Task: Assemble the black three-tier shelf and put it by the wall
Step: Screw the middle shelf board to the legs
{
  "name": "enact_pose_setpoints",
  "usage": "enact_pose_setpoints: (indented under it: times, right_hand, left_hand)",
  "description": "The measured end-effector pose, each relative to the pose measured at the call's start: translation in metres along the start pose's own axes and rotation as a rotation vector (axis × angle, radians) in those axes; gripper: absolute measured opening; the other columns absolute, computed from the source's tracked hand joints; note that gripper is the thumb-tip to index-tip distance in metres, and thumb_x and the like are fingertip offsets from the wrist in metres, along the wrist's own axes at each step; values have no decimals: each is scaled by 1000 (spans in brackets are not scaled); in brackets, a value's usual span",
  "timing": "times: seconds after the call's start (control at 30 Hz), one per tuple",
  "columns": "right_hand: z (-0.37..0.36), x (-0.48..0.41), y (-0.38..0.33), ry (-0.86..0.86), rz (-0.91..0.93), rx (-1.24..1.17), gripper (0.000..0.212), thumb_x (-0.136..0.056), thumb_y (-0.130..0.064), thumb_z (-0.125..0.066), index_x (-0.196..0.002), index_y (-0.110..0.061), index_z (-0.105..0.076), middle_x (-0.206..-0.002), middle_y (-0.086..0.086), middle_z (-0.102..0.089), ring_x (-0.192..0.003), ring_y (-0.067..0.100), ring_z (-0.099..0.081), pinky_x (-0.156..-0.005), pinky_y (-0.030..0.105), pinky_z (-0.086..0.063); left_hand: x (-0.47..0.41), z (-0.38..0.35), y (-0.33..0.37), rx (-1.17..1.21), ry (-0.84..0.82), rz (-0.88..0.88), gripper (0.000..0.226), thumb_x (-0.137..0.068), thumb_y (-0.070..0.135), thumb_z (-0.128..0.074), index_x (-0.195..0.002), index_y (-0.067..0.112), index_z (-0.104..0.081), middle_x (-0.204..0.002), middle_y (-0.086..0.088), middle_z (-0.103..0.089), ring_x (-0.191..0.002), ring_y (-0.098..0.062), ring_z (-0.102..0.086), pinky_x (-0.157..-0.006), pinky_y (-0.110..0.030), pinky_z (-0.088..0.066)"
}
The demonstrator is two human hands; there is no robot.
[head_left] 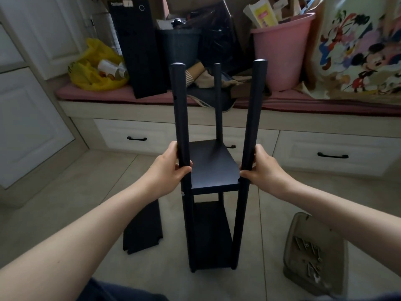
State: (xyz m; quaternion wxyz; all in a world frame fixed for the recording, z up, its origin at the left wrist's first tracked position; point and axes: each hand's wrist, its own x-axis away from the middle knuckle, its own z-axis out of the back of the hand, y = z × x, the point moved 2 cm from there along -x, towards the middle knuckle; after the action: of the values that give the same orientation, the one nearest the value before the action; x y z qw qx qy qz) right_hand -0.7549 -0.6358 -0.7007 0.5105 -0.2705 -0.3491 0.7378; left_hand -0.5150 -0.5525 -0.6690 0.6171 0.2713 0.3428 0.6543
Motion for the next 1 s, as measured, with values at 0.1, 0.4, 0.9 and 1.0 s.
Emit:
enact_pose_setpoints:
  times: [0.1,0.4,0.9,1.0]
  right_hand:
    - [-2,2,1,-44,33,15,41,-88,-9,-71,-111,-21,-39,-97,7,-65,-86,22,-68,-78,46,-60]
    - [-9,5,7,-180,95,96,58,-91,-19,-68,-124,-41,-26,-103,3,-65,-91,20,-67,-83,47,-58]
    - [5,14,3,-289,173,20,50,-89,-9,-70,-107,-49,-47,-102,-10,-67,-96,8,-68,-65,15,-53]
    - [8,16,0,-253,211,14,49,-88,-9,-71,-98,-51,-49,-102,-10,-66,-94,5,-67,-69,16,-53]
  left_hand:
    - [-3,2,-8,-37,9,20,38,-95,4,-66,-124,19,-47,-103,4,-69,-98,-20,-71,-92,-47,-58]
    - [-2,3,-23,-118,46,64,39,-86,5,-77,-104,32,-54,-98,11,-70,-90,1,-67,-66,-10,-49]
    - [18,-18,-34,-315,-69,286,24,-99,35,-62,-99,12,-68,-87,0,-74,-79,-17,-73,-72,-26,-60]
    - [30,-40,-37,-273,-349,557,43,-102,47,-52,-97,6,-64,-90,-9,-76,-75,-16,-75,-67,-28,-62]
